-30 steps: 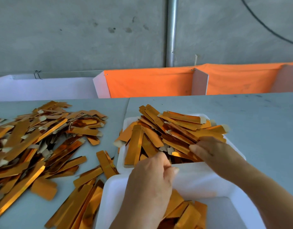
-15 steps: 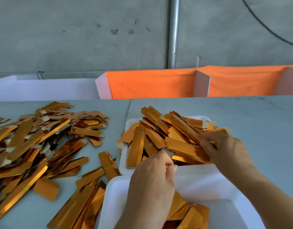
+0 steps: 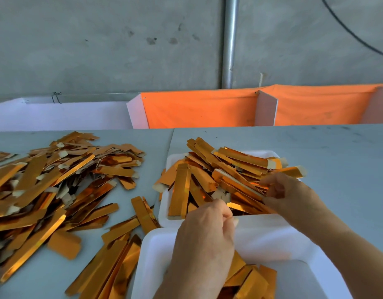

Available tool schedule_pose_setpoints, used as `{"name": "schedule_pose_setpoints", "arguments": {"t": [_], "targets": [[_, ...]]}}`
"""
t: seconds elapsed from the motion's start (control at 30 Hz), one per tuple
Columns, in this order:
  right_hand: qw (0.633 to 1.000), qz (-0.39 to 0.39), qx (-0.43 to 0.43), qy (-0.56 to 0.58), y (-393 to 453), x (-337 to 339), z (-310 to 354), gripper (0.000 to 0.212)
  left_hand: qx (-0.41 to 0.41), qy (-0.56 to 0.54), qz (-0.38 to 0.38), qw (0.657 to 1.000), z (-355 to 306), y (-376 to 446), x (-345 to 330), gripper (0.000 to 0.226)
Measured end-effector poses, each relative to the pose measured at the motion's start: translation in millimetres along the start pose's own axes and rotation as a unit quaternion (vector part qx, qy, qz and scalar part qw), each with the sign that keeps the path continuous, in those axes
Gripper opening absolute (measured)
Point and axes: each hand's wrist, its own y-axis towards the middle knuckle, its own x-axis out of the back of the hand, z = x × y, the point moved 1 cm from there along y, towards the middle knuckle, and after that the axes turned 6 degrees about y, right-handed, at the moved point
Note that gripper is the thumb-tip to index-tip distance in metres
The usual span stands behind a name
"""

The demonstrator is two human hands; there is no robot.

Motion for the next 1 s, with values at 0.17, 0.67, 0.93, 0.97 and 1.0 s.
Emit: {"name": "schedule_pose_setpoints", "arguments": {"t": [0.17, 0.67, 0.93, 0.97, 1.0], "targets": [[0.973, -0.003, -0.058, 0.224, 1.1, 0.3, -2.2, 0.011, 0.002, 0.010, -0.002, 1.000, 0.5, 0.9, -1.4, 0.018], [0.769, 0.182, -0.123, 0.600, -22.3, 5.9, 34.8, 0.016, 0.151, -0.478, 0.015, 0.865, 6.3, 5.9, 0.4, 0.061], [0.848, 0.279, -0.076, 0.443, -33.7, 5.1, 48.1, 0.010, 0.187, -0.441, -0.002, 0.878, 7.2, 6.7, -5.5, 0.035], [0.873, 0.228, -0.079, 0.424, -31.1, 9.2, 44.6, 0.015, 0.191, -0.458, 0.013, 0.868, 5.8, 6.3, -4.2, 0.033], [0.889, 0.183, -0.082, 0.411, -28.2, 12.7, 39.8, 0.021, 0.198, -0.470, 0.029, 0.859, 3.9, 5.6, -2.6, 0.033]]}}
